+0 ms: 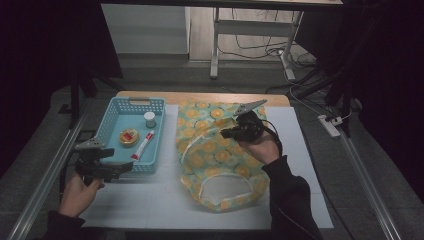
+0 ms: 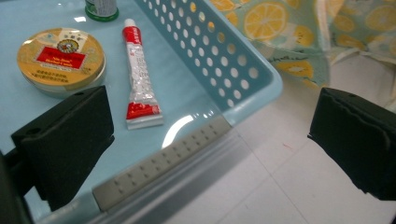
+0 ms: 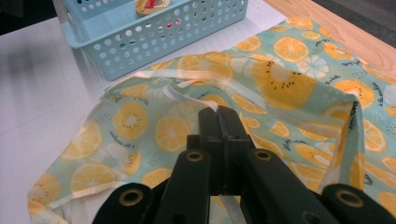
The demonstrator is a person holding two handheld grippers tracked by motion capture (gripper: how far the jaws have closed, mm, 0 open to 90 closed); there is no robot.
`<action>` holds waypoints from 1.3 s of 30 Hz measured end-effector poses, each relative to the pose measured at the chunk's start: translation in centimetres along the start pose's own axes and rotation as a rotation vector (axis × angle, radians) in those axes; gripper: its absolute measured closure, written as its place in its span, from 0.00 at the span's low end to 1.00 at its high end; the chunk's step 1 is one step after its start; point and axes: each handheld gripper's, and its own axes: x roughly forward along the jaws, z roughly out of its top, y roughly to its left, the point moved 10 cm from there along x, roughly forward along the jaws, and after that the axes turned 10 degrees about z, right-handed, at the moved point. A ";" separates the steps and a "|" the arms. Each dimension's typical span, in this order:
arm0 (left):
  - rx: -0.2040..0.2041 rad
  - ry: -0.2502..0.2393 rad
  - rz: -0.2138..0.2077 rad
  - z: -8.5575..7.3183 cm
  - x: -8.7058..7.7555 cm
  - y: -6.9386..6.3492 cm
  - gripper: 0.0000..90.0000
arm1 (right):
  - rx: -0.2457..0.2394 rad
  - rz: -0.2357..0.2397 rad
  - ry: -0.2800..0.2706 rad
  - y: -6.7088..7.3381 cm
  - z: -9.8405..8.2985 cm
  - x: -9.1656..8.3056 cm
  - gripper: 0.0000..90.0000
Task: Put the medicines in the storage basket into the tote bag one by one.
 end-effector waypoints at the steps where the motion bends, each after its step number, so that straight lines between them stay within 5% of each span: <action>1: 0.005 0.004 0.007 0.1 0.2 0.2 0.00 | 0.000 0.000 -0.001 0.0 0.0 0.0 1.00; 15: -0.037 0.022 0.058 2.7 2.1 2.4 0.00 | -0.004 0.001 -0.004 0.1 0.1 -0.1 1.00; 26: -0.041 0.041 0.020 4.1 3.6 3.4 0.00 | -0.005 0.002 -0.005 0.1 0.1 -0.2 1.00; 39: -0.033 0.088 0.054 6.2 5.8 5.2 0.00 | -0.003 0.005 -0.005 0.0 0.1 -0.1 1.00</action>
